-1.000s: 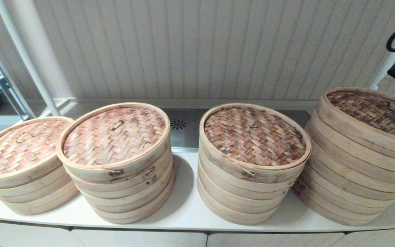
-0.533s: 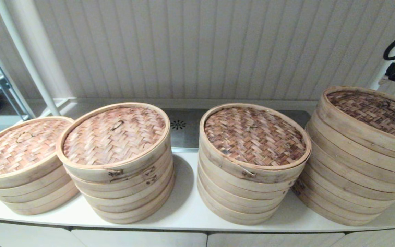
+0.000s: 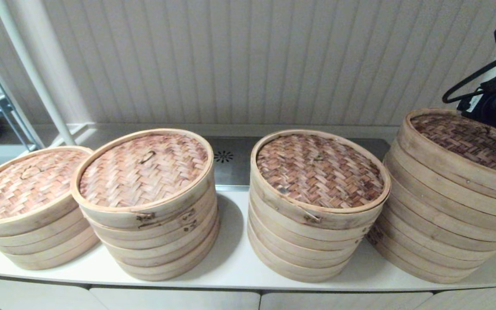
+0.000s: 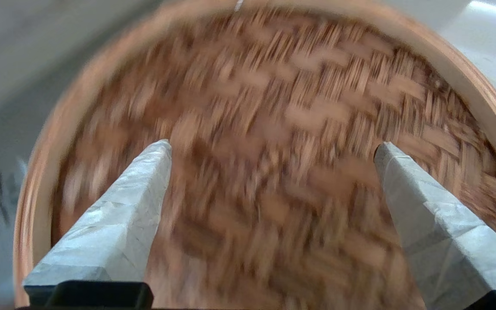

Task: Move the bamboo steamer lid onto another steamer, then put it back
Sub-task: Pick up the steamer

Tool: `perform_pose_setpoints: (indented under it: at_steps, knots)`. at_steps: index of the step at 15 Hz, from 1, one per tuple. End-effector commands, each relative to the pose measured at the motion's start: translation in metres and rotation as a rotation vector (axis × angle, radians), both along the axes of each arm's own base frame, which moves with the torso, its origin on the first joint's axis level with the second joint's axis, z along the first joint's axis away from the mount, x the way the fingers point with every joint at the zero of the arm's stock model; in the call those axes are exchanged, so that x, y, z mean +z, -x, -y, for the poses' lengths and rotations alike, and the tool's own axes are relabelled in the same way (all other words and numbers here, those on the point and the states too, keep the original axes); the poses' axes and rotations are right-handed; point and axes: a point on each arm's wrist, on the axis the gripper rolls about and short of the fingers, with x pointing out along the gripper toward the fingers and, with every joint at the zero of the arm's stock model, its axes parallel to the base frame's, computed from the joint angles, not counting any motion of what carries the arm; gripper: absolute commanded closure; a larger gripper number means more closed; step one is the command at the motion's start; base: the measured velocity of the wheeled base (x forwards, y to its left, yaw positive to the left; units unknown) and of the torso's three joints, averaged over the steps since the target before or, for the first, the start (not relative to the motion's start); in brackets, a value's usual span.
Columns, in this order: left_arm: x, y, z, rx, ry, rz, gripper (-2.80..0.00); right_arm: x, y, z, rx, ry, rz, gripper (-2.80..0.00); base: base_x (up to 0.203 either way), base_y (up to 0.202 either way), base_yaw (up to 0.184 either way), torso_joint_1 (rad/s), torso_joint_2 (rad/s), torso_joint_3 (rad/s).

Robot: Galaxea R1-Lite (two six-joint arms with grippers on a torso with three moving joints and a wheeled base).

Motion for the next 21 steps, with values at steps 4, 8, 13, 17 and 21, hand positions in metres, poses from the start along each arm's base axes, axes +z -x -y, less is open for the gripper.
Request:
perform_pose_setpoints:
  at_steps: [4, 8, 13, 17, 21]
  knots:
    - [-0.009, -0.003, 0.0, 0.0, -0.001, -0.032, 0.0, -0.006, -0.004, -0.012, -0.05, 0.019, 0.036, -2.8, 0.0, 0.0, 0.0, 0.0, 0.0, 0.0]
    - [-0.009, -0.002, 0.0, 0.0, -0.001, -0.03, 0.0, -0.013, -0.007, -0.032, -0.148, 0.067, 0.059, -2.8, 0.0, 0.0, 0.0, 0.0, 0.0, 0.0]
    - [-0.009, -0.002, 0.0, 0.0, -0.001, -0.03, 0.0, -0.017, -0.003, -0.043, -0.134, 0.065, 0.058, -2.8, 0.0, 0.0, 0.0, 0.0, 0.0, 0.0]
    - [-0.009, -0.002, 0.0, 0.0, 0.001, -0.03, 0.0, -0.025, -0.005, -0.043, -0.138, 0.061, 0.039, -2.8, 0.0, 0.0, 0.0, 0.0, 0.0, 0.0]
    - [-0.009, -0.003, 0.0, 0.0, 0.001, -0.031, 0.0, -0.032, -0.013, -0.042, -0.145, 0.064, 0.018, -2.8, 0.0, 0.0, 0.0, 0.0, 0.0, 0.0]
